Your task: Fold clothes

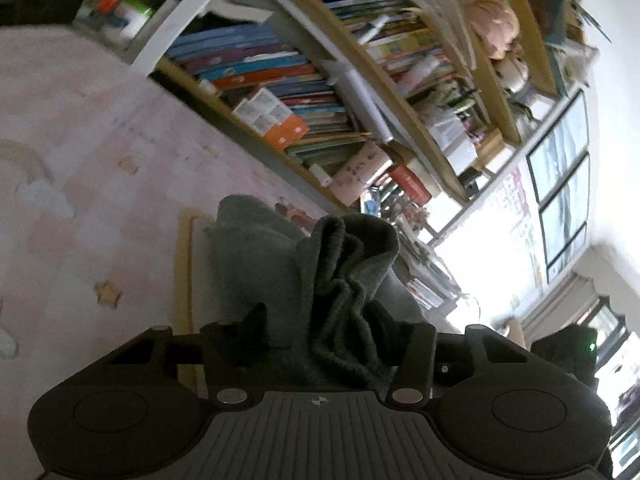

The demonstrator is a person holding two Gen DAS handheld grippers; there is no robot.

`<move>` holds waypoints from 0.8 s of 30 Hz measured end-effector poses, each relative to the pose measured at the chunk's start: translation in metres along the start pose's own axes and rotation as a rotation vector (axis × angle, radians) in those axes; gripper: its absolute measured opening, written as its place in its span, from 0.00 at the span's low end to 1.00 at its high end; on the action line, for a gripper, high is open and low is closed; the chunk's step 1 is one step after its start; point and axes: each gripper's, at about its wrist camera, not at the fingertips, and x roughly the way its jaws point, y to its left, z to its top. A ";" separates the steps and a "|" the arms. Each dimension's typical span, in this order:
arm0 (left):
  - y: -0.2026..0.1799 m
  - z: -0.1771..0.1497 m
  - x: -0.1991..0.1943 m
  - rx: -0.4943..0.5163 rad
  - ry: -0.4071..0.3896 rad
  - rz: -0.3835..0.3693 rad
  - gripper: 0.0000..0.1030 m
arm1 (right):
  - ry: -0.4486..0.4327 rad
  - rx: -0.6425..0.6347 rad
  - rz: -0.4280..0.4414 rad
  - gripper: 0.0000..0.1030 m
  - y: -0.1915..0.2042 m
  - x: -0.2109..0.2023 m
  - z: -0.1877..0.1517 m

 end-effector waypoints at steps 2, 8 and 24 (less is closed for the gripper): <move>-0.003 0.007 0.003 0.000 -0.007 -0.004 0.48 | -0.021 -0.046 0.003 0.33 0.002 -0.002 0.005; -0.012 0.032 0.017 0.025 -0.010 0.000 0.49 | -0.068 -0.083 0.039 0.33 -0.007 0.001 0.028; -0.013 0.086 0.092 0.094 0.019 0.025 0.49 | -0.129 -0.072 0.037 0.33 -0.054 0.035 0.087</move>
